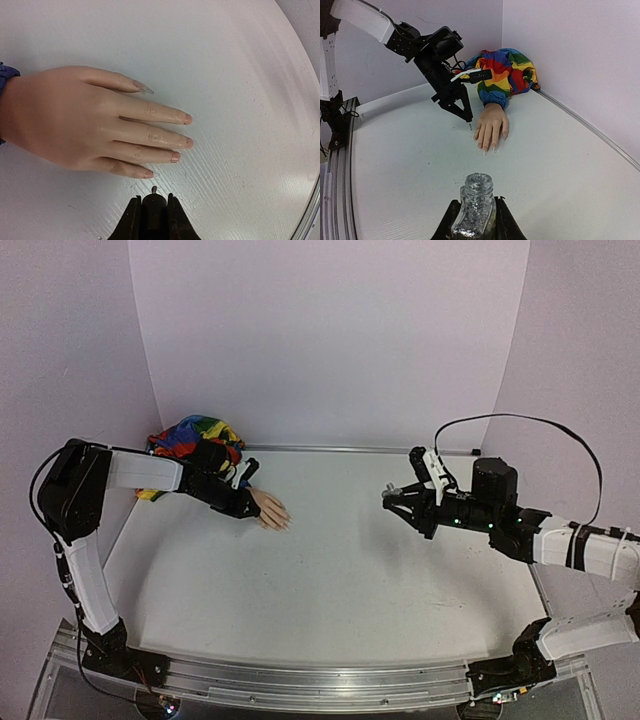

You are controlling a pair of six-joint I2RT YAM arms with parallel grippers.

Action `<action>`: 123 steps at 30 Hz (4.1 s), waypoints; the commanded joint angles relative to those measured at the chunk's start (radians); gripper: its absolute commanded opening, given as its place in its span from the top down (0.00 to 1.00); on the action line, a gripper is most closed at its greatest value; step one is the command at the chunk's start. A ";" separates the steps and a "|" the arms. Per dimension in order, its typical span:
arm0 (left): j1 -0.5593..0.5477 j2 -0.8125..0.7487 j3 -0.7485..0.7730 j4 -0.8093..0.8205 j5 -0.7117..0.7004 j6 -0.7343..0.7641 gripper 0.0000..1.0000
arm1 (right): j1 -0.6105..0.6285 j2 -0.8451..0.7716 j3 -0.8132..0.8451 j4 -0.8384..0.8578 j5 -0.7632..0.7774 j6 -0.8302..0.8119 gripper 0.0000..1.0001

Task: Paint the nails
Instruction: Paint the nail with the hand.

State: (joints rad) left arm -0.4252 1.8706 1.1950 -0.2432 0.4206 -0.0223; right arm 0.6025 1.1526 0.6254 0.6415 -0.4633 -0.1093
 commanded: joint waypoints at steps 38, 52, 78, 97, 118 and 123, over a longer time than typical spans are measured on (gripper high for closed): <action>0.014 0.094 0.097 0.021 0.057 0.064 1.00 | 0.002 0.003 -0.001 0.036 0.001 -0.017 1.00; 0.013 0.108 0.103 0.022 0.070 0.062 1.00 | 0.002 0.000 -0.001 0.037 -0.005 -0.015 1.00; 0.015 0.097 0.092 0.016 0.074 0.073 1.00 | 0.002 0.004 0.000 0.036 -0.009 -0.016 1.00; 0.026 0.075 0.065 0.041 0.113 0.088 1.00 | 0.002 0.018 0.004 0.037 -0.018 -0.013 1.00; 0.043 0.050 0.032 0.080 0.140 0.078 1.00 | 0.002 0.017 0.001 0.036 -0.024 -0.011 1.00; 0.043 0.061 0.042 0.081 0.143 0.075 1.00 | 0.003 0.016 0.002 0.036 -0.025 -0.010 1.00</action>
State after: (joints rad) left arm -0.3870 1.9778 1.2346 -0.2008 0.5400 0.0521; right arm 0.6025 1.1744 0.6250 0.6395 -0.4633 -0.1196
